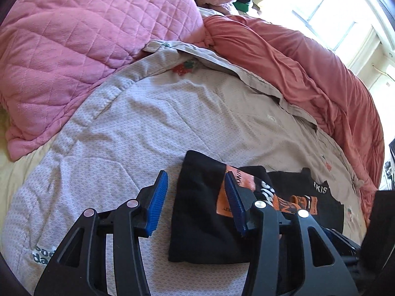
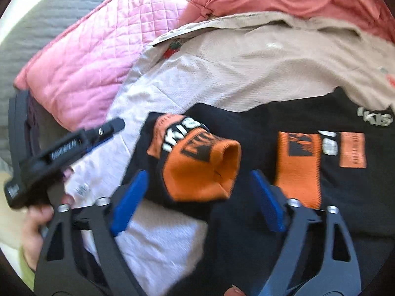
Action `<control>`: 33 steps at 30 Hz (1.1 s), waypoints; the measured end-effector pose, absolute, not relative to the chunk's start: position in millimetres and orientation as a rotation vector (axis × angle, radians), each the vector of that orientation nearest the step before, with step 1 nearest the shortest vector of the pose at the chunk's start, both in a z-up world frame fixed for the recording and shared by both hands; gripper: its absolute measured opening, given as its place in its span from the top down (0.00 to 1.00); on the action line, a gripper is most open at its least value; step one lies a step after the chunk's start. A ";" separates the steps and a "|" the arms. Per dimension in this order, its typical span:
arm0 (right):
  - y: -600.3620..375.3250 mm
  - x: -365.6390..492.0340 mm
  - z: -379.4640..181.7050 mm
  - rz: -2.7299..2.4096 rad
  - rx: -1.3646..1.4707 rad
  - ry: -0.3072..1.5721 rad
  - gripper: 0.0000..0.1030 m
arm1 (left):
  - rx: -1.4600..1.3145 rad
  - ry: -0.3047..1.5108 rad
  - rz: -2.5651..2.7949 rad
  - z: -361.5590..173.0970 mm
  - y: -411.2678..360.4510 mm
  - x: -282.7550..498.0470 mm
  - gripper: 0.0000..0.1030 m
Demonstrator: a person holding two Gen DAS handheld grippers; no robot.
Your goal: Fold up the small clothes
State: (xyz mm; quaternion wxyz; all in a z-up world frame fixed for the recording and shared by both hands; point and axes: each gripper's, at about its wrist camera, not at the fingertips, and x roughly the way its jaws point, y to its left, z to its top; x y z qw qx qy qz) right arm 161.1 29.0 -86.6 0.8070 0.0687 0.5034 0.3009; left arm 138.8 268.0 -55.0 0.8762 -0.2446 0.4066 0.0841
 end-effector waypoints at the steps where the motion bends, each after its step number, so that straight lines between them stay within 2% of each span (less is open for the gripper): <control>1: 31.2 165.1 -87.9 0.653 0.157 1.076 0.33 | -0.517 0.847 0.176 -55.1 269.7 138.1 0.55; 4: 35.8 173.0 -90.9 0.683 0.168 1.059 0.33 | -0.517 0.848 0.177 -55.4 269.4 139.5 0.55; 8: 41.7 174.8 -97.5 0.779 0.164 1.084 0.46 | -0.509 0.857 0.173 -56.8 267.9 141.0 0.51; 10: 42.6 172.8 -96.3 0.811 0.154 1.079 0.60 | -0.500 0.867 0.175 -58.5 266.5 142.8 0.50; 11: 42.1 171.2 -94.9 0.828 0.157 1.080 0.79 | -0.497 0.872 0.175 -59.6 266.3 143.4 0.50; 12: 38.7 169.9 -92.1 0.844 0.179 1.084 0.92 | -0.495 0.875 0.176 -60.5 266.3 143.8 0.50; 13: 34.5 168.3 -88.5 0.849 0.202 1.080 0.93 | -0.495 0.879 0.179 -61.3 266.6 144.2 0.50; 16: 21.5 163.8 -80.3 0.794 0.212 1.055 0.93 | -0.500 0.879 0.185 -62.2 268.1 144.2 0.50; 19: 26.5 166.3 -94.1 0.735 0.105 1.104 0.93 | -0.496 0.888 0.183 -64.0 266.9 145.3 0.50; 22: 27.1 163.7 -106.2 0.734 0.091 1.118 0.87 | -0.494 0.890 0.186 -64.6 267.6 145.2 0.50; 24: 26.5 162.0 -109.1 0.754 0.103 1.100 0.66 | -0.505 0.887 0.188 -64.7 269.4 144.6 0.50; 25: 26.9 161.6 -110.7 0.757 0.099 1.094 0.61 | -0.507 0.887 0.188 -65.0 269.6 144.5 0.50; 29: 34.9 166.6 -114.1 0.796 0.071 1.055 0.55 | -0.502 0.889 0.182 -65.1 268.5 144.5 0.50; 32: 42.4 167.9 -114.2 0.831 0.037 1.051 0.46 | -0.505 0.891 0.183 -66.0 269.4 144.7 0.50; 33: 44.4 168.0 -114.5 0.847 0.030 1.063 0.47 | -0.506 0.893 0.181 -66.4 269.5 145.2 0.50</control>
